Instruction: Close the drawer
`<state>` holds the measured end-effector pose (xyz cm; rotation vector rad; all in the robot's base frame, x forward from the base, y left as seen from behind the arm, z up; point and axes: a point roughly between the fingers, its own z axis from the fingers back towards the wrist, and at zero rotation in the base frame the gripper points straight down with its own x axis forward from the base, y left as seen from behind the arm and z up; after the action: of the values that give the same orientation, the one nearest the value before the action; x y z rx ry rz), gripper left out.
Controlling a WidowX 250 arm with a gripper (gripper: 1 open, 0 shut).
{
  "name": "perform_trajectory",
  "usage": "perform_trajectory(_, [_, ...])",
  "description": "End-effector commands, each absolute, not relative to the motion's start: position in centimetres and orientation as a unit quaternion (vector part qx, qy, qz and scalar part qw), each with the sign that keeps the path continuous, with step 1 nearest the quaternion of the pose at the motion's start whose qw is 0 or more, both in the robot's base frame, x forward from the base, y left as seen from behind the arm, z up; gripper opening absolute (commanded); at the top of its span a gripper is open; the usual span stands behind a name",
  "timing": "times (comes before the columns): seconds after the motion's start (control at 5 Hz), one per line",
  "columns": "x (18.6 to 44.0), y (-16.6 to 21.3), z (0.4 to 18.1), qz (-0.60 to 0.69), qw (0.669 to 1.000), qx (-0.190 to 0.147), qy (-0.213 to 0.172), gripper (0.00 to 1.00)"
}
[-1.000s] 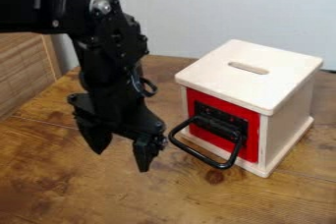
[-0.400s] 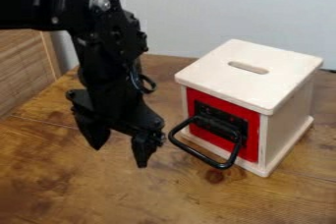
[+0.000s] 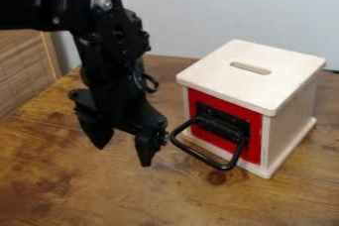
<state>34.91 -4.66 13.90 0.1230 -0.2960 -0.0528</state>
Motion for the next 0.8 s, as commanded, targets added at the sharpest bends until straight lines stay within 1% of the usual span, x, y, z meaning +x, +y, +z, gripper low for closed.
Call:
perform_trajectory(0.0, [35.64,-4.60,15.60,-0.026,0.981,0.063,-0.181,1.00])
perform_trajectory(0.4, [35.92,-4.34,15.47,-0.022,0.981,0.061,-0.180,1.00])
perform_trajectory(0.6, [35.88,-3.69,15.13,-0.028,0.982,0.064,-0.174,1.00])
